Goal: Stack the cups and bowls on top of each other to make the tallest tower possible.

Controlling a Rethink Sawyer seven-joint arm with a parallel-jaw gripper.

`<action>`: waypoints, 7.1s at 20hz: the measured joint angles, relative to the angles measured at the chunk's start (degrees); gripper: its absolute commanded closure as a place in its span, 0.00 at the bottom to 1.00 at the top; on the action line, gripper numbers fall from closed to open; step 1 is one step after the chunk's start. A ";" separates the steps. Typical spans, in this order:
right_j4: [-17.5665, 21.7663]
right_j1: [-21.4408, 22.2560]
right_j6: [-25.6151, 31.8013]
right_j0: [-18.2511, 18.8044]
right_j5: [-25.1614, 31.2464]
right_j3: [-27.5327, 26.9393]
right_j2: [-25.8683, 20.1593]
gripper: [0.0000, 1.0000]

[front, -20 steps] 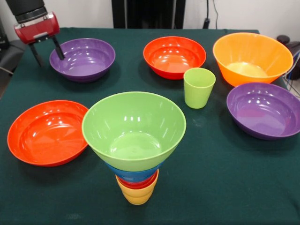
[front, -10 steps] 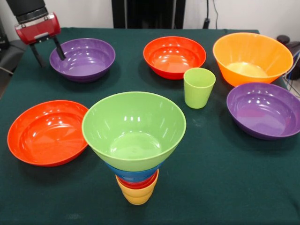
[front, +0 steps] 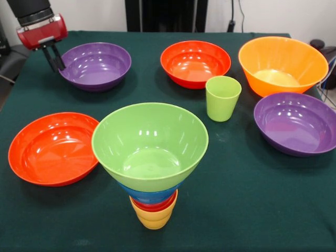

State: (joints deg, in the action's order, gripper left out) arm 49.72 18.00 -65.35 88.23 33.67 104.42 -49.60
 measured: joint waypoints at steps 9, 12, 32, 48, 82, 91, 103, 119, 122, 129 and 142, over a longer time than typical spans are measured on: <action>0.00 0.00 0.00 0.09 0.00 0.00 0.00 1.00; 0.00 0.00 0.00 0.32 0.00 0.00 0.00 1.00; -3.74 7.99 0.00 0.49 1.80 4.27 -1.49 1.00; -10.47 13.80 0.00 3.90 4.70 9.85 -5.82 1.00; -19.94 6.07 0.00 -7.45 11.78 6.73 -7.91 1.00; -25.32 4.56 0.00 -9.41 19.93 1.14 -7.95 1.00; -29.57 8.25 0.00 -14.17 27.36 -3.23 -8.03 1.00; -33.65 10.88 0.00 -24.79 27.37 -5.64 -8.10 1.00; -34.41 10.88 0.00 -26.63 27.37 -7.47 -8.01 1.00; -35.97 10.69 0.00 -30.44 27.42 -13.57 -7.18 1.00; -36.72 10.19 0.00 -38.79 35.63 -28.41 -2.89 1.00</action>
State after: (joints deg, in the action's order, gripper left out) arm 13.00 28.19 -65.35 49.44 69.30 76.01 -52.49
